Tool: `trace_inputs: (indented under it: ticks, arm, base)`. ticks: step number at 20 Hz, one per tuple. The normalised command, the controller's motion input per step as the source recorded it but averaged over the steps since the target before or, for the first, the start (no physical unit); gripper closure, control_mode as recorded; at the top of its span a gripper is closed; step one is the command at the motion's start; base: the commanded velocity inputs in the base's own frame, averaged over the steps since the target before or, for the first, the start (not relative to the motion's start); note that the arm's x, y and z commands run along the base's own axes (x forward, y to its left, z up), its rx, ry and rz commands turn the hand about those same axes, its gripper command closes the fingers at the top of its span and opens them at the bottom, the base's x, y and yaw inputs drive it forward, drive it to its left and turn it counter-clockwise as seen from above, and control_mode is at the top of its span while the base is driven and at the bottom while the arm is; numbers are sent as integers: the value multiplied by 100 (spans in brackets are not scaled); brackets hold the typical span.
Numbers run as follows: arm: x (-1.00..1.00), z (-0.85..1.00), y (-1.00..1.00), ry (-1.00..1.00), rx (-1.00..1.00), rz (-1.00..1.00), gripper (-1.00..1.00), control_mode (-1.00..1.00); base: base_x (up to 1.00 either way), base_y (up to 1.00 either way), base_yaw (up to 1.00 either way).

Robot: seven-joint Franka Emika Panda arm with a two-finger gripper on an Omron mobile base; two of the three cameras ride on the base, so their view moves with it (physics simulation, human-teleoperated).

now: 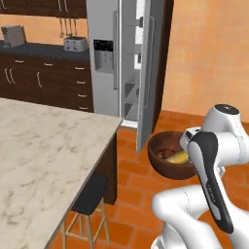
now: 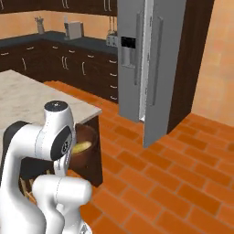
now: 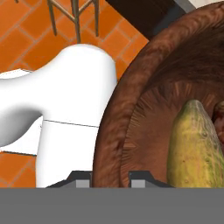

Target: Pick the chicken drumstick and cucumber from their plates and place them in the bowl. Then put the bowl in the fridge.

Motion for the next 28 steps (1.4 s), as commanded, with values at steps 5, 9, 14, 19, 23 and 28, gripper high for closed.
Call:
trace_inputs:
  ticks: [5,9,14,19,23,28]
  arm:
    - [0,0,0,0,0,0,100,100]
    - [0,0,0,0,0,0,100,100]
    - [0,0,0,0,0,0,100,100]
    - [0,0,0,0,0,0,100,100]
    - [0,0,0,0,0,0,100,100]
    - [0,0,0,0,0,0,100,100]
  base:
    - [100,-88,15]
    - [100,-87,22]
    - [100,-58,38]
    - [100,-61,46]
    - [95,-57,52]
    - [89,-37,57]
